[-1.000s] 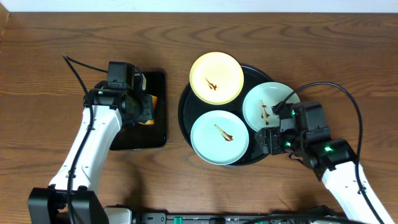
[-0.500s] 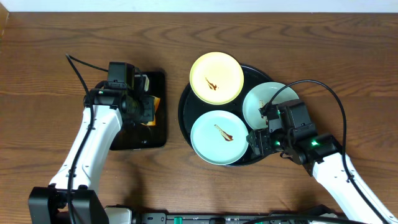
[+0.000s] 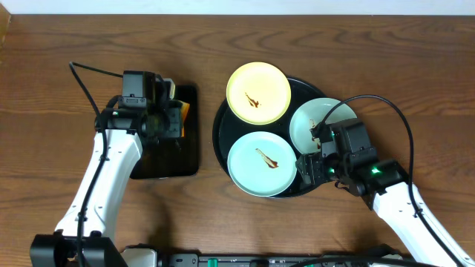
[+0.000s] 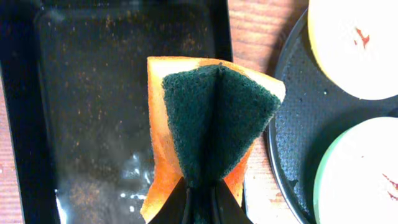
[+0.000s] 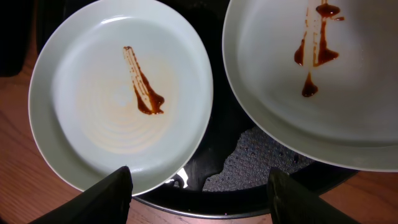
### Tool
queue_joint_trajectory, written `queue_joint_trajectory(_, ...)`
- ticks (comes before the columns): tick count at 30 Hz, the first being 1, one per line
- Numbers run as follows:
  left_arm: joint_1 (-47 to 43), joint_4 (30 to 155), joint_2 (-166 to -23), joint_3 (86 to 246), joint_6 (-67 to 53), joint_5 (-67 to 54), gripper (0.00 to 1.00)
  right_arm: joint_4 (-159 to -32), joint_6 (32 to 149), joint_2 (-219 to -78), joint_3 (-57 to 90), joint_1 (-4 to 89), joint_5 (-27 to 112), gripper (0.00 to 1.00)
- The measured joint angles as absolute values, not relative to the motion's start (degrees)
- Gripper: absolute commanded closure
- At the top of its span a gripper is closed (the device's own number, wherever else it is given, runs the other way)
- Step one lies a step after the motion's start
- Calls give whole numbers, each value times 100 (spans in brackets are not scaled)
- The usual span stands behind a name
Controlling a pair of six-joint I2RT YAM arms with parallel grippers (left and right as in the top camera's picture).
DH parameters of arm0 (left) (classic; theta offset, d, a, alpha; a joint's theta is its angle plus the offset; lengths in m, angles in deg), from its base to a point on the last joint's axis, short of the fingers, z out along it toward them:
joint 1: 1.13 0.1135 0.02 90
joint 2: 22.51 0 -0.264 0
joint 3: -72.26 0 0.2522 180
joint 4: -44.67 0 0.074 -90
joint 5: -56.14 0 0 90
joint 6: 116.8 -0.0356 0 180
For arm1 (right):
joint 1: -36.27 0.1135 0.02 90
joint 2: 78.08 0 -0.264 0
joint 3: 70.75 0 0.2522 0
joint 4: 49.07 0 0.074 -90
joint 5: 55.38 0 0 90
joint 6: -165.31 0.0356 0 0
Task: Clean dirty plates on tray and stack at the side
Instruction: 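Grip the rim of the lower green plate with the right gripper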
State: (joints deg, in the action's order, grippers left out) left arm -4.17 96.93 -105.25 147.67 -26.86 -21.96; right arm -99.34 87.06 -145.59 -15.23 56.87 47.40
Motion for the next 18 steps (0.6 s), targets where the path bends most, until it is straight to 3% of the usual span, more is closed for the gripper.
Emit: queue_joint_trajectory(18, -417, 9695, -10238, 14767, -2686, -2196, 93, -9759, 8778, -14987, -1523, 5687, 4668, 33)
